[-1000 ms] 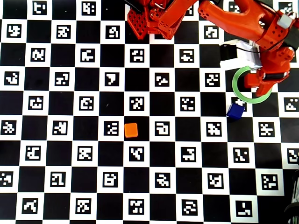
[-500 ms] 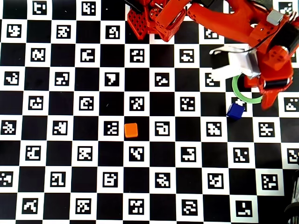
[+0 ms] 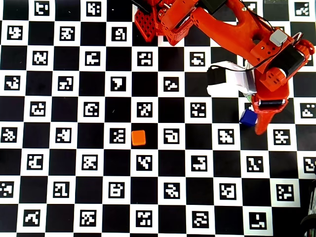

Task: Grab the red cube then put it in the green circle then put the blue cube on top and finally the orange cube on top

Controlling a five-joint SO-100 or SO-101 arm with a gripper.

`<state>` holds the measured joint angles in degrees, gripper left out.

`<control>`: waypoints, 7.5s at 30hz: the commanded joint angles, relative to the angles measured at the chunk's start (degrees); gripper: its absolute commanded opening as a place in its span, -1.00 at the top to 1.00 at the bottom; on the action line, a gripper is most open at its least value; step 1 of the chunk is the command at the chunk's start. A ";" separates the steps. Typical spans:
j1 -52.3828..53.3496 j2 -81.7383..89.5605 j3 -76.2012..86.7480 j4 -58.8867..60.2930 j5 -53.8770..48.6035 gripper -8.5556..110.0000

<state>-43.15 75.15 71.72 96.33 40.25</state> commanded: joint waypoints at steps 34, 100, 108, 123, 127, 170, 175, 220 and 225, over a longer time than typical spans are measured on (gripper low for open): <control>0.62 -13.80 0.88 -18.37 2.72 0.08; 5.45 -3.16 -6.24 -7.21 14.50 0.75; 4.31 5.45 -9.23 2.46 10.90 0.73; -11.16 16.00 -4.13 5.10 16.35 0.73; -13.97 14.06 -4.57 3.43 17.23 0.73; -16.35 -0.18 10.20 -18.19 21.09 0.73; -16.26 -0.44 10.28 -18.72 21.27 0.72; -15.91 -2.46 12.04 -19.07 19.16 0.71; -16.26 -2.11 12.04 -18.28 20.48 0.43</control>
<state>-58.89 71.72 84.29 76.99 60.03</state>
